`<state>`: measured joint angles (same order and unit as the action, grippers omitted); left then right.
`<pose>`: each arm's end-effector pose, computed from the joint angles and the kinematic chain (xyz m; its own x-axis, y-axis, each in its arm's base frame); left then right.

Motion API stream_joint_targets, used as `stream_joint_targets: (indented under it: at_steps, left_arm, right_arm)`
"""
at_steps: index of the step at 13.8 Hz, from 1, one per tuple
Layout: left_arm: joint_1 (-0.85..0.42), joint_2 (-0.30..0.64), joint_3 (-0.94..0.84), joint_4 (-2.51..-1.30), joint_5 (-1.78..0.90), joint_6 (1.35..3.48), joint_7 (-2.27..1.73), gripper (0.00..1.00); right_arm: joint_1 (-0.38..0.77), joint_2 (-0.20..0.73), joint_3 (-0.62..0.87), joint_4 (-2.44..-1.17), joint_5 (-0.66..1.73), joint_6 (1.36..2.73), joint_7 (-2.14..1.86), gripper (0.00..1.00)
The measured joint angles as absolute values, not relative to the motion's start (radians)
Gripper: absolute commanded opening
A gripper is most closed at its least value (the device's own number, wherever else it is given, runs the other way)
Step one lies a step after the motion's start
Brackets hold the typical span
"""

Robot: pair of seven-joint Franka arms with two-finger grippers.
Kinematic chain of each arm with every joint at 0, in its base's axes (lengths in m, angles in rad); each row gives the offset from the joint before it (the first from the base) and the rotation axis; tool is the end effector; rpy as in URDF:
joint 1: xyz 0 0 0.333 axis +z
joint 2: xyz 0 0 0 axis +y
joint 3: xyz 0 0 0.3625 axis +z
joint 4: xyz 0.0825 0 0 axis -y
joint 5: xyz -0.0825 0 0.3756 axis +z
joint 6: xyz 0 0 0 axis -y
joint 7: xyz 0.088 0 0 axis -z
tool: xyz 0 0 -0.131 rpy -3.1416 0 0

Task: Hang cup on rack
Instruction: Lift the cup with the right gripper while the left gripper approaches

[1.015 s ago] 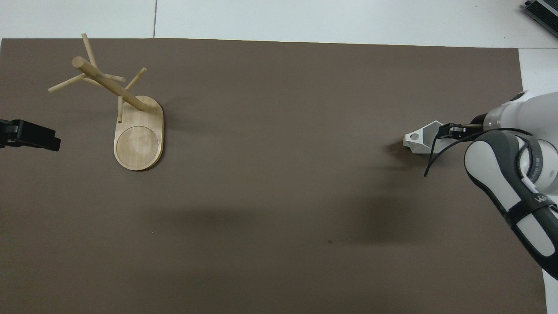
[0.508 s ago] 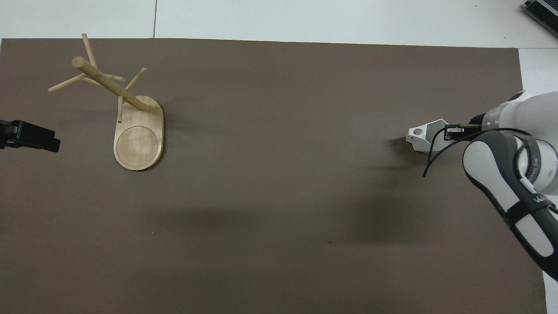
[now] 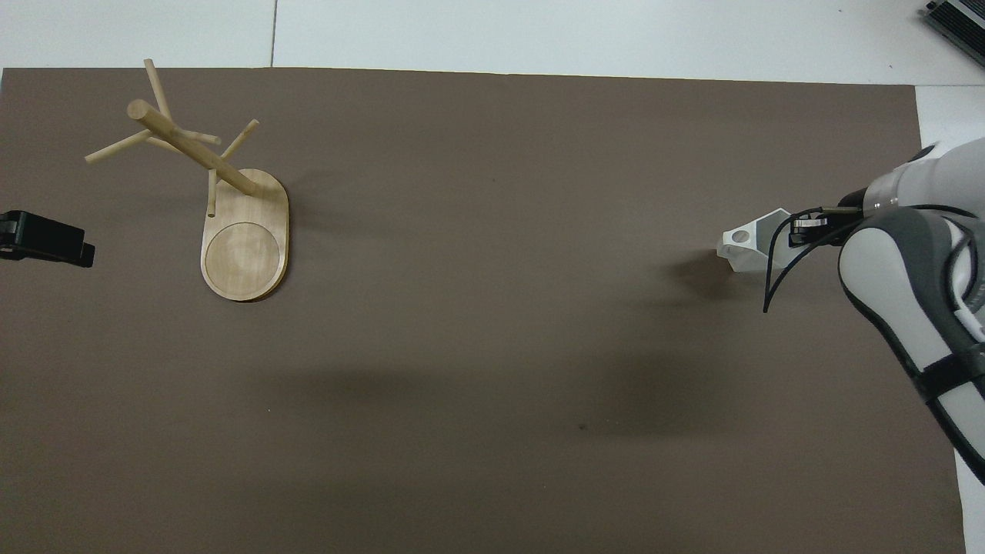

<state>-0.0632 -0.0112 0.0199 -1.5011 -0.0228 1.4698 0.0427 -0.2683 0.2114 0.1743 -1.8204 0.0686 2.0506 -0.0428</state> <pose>0.5309 -0.0261 0.6763 0.9959 -0.0882 -0.0191 -0.0877 -0.9959 0.0238 0.6171 -0.0596 0.4498 0.9959 -0.0875 0.0239 -0.0848 -0.9917 -0.0968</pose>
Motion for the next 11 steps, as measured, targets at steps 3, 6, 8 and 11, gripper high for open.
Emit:
stream_joint_targets:
  at_steps: [3, 6, 8, 11]
  left_arm:
    - [-0.064, -0.011, 0.015, -1.508, -0.023, 1.473, -0.033, 1.0]
    - [-0.065, -0.011, 0.012, -1.517, -0.024, 1.493, -0.096, 1.0]
    - [-0.067, -0.012, 0.009, -1.523, -0.031, 1.511, -0.148, 1.0]
    - [-0.07, -0.011, 0.007, -1.526, -0.086, 1.528, -0.249, 1.0]
  right_arm:
    - [-0.268, 0.16, 0.21, -1.705, 0.164, 1.93, -0.043, 0.0]
    - [-0.267, 0.084, 0.228, -1.672, 0.334, 1.876, -0.043, 0.0]
    - [-0.268, 0.046, 0.228, -1.672, 0.494, 1.858, -0.044, 0.0]
    - [-0.268, 0.038, 0.236, -1.673, 0.664, 1.848, -0.049, 0.0]
